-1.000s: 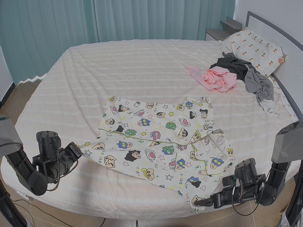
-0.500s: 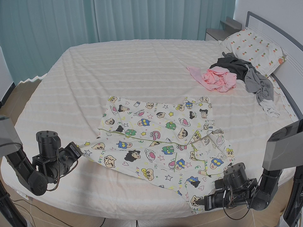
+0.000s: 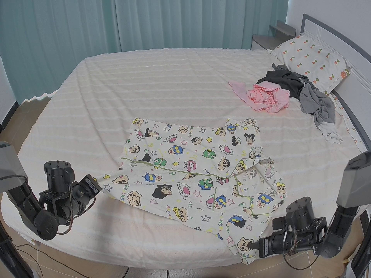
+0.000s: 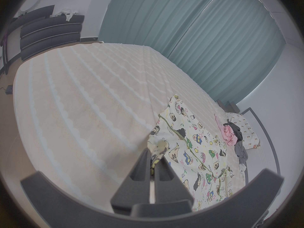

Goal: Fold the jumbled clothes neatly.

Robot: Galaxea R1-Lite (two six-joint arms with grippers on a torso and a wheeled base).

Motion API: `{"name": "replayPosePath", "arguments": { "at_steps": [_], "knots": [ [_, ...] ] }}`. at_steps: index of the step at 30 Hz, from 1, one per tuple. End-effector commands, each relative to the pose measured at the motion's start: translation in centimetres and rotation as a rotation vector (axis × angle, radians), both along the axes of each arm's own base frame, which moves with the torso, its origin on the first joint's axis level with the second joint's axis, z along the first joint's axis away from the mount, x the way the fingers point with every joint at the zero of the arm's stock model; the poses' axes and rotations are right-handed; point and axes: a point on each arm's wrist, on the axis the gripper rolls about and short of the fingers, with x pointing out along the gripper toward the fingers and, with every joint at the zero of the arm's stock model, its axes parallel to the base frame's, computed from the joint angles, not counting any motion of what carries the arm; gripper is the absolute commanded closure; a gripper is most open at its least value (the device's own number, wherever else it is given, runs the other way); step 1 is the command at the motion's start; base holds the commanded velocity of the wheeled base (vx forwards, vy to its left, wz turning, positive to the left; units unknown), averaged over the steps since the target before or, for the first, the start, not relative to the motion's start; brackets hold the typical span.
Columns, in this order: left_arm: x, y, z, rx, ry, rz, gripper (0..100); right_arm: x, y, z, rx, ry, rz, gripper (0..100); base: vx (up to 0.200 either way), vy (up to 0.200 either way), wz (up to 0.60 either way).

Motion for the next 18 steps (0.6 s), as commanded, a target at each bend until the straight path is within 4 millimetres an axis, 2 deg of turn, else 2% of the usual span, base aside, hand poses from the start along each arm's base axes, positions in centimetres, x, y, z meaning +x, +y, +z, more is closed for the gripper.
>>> {"name": "replayPosePath", "arguments": {
  "at_steps": [1,8,12,18],
  "knots": [
    [-0.2,0.0,0.0,0.006,0.000,-0.003,100,-0.8,-1.9,3.4,0.124,-0.066,-0.037,100,0.000,0.000,0.00],
    [-0.2,0.0,0.3,0.006,-0.009,-0.004,100,-0.6,-3.5,4.2,0.201,-0.060,-0.051,100,0.000,0.000,0.00],
    [-0.4,0.0,1.2,-0.007,-0.046,-0.002,100,0.1,-4.6,4.2,0.220,-0.062,-0.094,100,0.000,0.000,0.00],
    [-0.9,0.2,2.3,-0.009,-0.076,-0.002,100,-0.2,-5.0,3.2,0.195,0.026,-0.109,100,0.000,0.000,0.00]
  ]
}}
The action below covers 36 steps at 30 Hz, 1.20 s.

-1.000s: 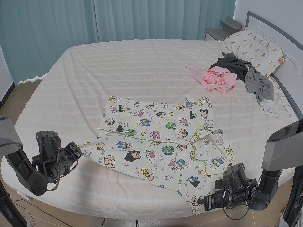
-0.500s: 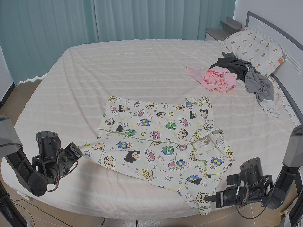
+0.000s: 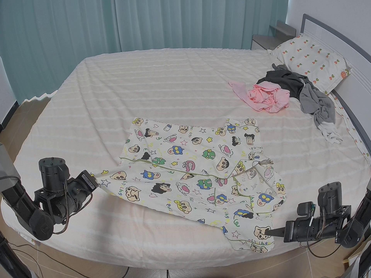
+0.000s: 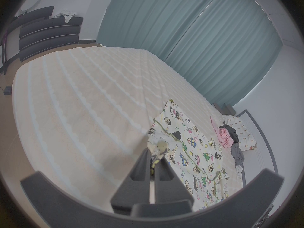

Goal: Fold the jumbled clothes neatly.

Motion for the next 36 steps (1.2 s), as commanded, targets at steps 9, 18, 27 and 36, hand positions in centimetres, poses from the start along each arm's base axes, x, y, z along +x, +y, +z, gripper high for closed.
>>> {"name": "replayPosePath", "arguments": {
  "at_steps": [9,18,27,36],
  "knots": [
    [-0.2,-0.2,-1.3,0.033,0.076,-0.023,100,0.4,-0.3,-2.1,-0.049,0.143,-0.025,100,0.000,0.000,0.00],
    [0.2,-0.2,-1.3,0.024,0.054,-0.017,100,-0.1,-0.1,0.2,0.019,0.069,0.028,100,0.000,0.000,0.00],
    [-0.9,-0.6,-0.5,0.021,0.037,-0.043,100,-1.3,-0.4,1.7,0.079,0.146,0.081,100,0.000,0.000,0.00],
    [-1.8,-0.6,-0.6,0.056,0.060,-0.064,100,-1.2,-0.4,2.1,0.078,0.224,0.053,100,0.000,0.000,0.00]
  ]
}}
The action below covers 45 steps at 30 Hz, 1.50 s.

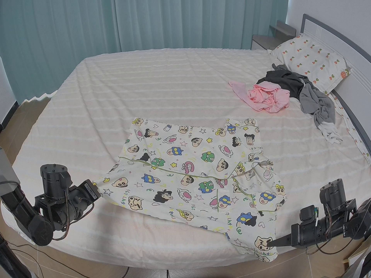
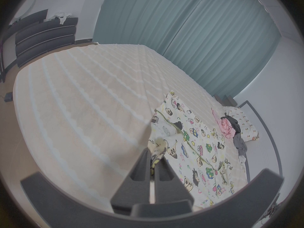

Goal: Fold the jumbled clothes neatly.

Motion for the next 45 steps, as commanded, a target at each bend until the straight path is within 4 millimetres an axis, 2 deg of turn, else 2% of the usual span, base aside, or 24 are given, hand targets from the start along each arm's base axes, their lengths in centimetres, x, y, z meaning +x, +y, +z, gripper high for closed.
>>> {"name": "replayPosePath", "arguments": {
  "at_steps": [1,17,28,35,43,44,45],
  "knots": [
    [-0.5,0.0,0.3,0.013,0.010,-0.008,100,0.0,0.0,0.5,0.003,-0.009,-0.001,100,0.000,0.000,0.00],
    [-1.6,0.2,0.2,0.072,0.114,-0.033,100,-1.5,-0.5,0.6,-0.033,0.084,-0.004,100,0.000,0.000,0.00],
    [-2.0,0.1,-0.6,0.101,0.221,-0.050,100,-0.9,-0.3,1.2,-0.089,0.180,0.011,100,0.000,0.000,0.00],
    [-1.8,0.0,-0.7,0.102,0.222,-0.050,100,-0.6,-0.3,0.0,-0.210,0.181,0.065,100,0.000,0.000,0.00],
    [-1.8,0.0,-0.7,0.102,0.225,-0.054,100,-0.4,-0.3,-0.5,-0.231,0.189,0.076,100,0.000,0.000,0.00],
    [-1.8,0.0,-0.8,0.102,0.227,-0.054,100,-0.3,-0.2,-0.6,-0.233,0.195,0.078,0,0.000,0.000,0.00],
    [-1.8,0.0,-0.8,0.102,0.227,-0.054,100,-0.3,-0.2,-0.7,-0.234,0.196,0.077,0,0.000,0.000,0.00]
  ]
}}
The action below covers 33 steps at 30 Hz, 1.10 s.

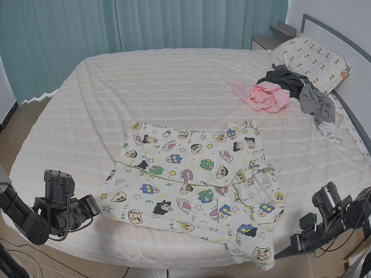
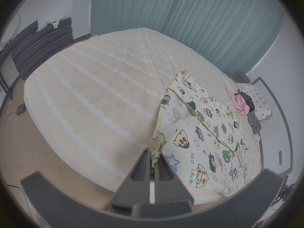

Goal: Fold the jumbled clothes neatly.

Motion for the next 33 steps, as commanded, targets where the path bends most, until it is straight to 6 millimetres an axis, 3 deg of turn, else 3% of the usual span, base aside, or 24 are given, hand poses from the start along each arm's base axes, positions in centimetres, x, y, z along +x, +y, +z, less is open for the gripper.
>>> {"name": "replayPosePath", "arguments": {
  "at_steps": [1,10,16,17,26,33],
  "knots": [
    [0.0,0.0,-0.1,0.000,0.003,0.000,100,0.2,0.1,-0.4,-0.010,0.019,0.002,0,0.000,0.000,0.00],
    [0.0,-0.1,-0.1,0.000,0.003,-0.005,100,0.4,-0.1,-0.1,-0.041,-0.017,-0.020,0,0.000,0.000,0.00],
    [0.0,-0.2,-0.1,-0.006,-0.023,-0.008,100,1.6,-0.8,1.1,-0.052,-0.174,-0.088,0,0.000,0.000,0.00],
    [0.0,-0.2,-0.2,-0.004,-0.017,-0.009,0,1.6,-0.8,1.2,-0.047,-0.189,-0.092,0,0.000,0.000,0.00],
    [-0.5,0.1,-1.2,0.060,0.055,-0.031,0,1.9,-1.4,2.4,-0.032,-0.269,-0.127,0,0.000,0.000,0.00],
    [1.6,0.4,0.4,0.015,-0.074,0.000,0,3.6,-2.9,3.5,-0.012,-0.391,-0.218,0,0.000,0.000,0.00]
  ]
}}
